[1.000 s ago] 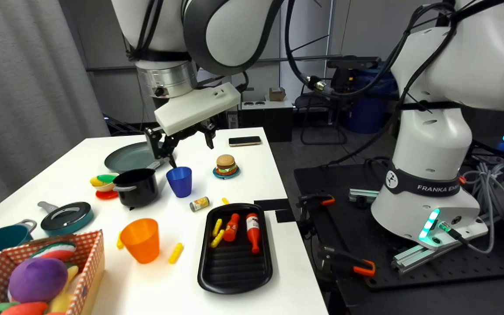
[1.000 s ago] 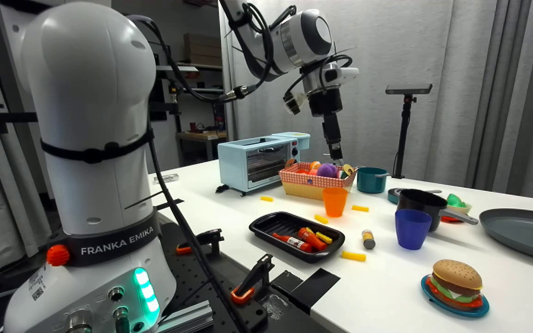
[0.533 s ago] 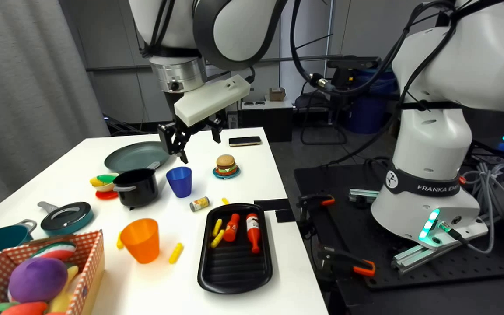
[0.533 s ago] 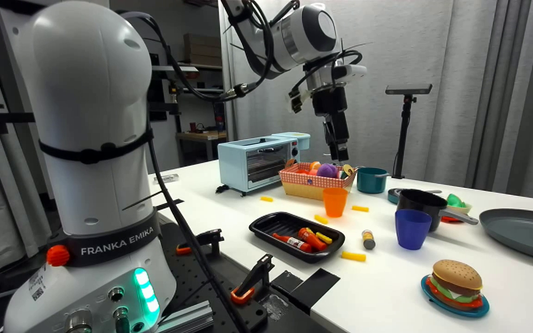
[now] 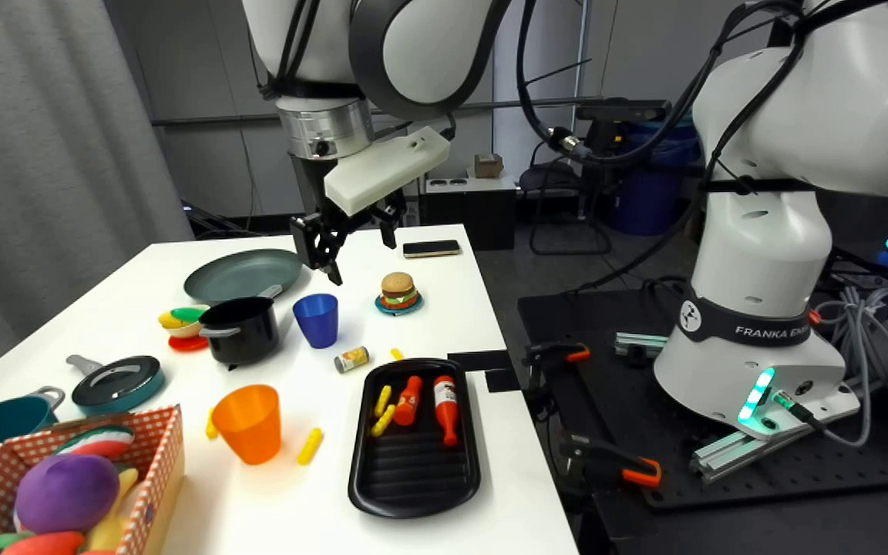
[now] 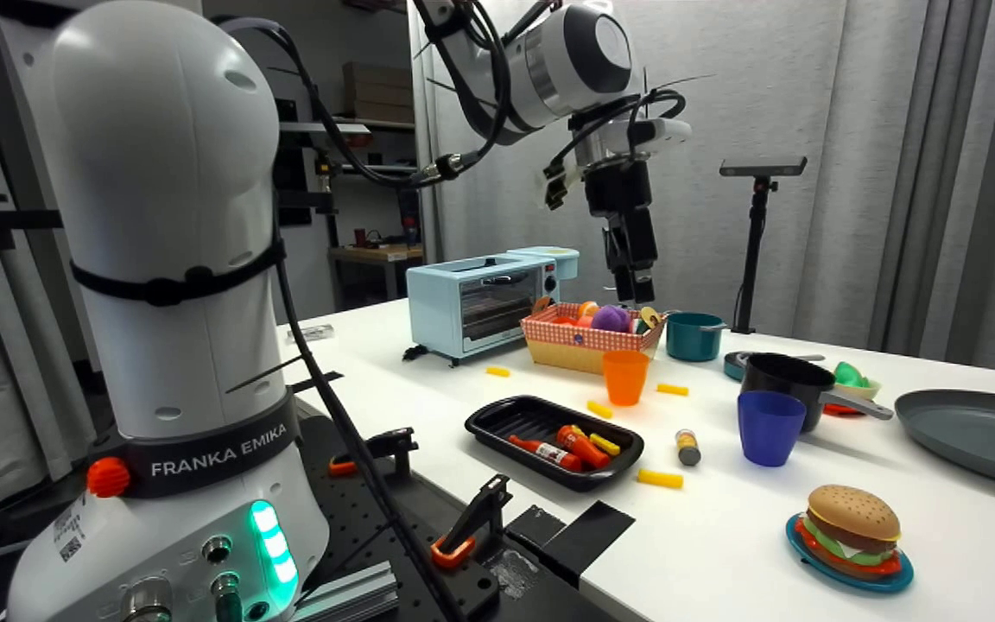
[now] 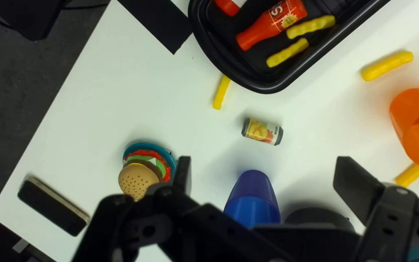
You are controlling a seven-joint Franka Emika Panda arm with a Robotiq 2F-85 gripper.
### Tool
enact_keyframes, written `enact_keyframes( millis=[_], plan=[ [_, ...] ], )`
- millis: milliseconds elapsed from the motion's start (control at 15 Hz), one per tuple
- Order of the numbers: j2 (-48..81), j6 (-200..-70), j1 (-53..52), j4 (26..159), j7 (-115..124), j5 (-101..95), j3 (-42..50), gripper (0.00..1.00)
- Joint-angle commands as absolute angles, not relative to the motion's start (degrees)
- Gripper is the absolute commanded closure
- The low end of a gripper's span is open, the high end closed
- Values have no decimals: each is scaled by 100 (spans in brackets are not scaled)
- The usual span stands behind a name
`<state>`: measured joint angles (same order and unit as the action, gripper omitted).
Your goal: Pour the potato chips out of the orange cup and onto the black tray, pour the potato chips from the dark blue cup and onto the black tray
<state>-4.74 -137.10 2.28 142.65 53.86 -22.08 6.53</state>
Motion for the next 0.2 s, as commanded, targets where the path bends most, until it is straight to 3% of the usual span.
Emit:
enact_keyframes(
  millis=[0,133],
  plan=[
    [-476,-13705,380,14262,5365,-2186,501,0],
    [-476,-13705,380,14263,5364,-2186,500,0]
  ],
)
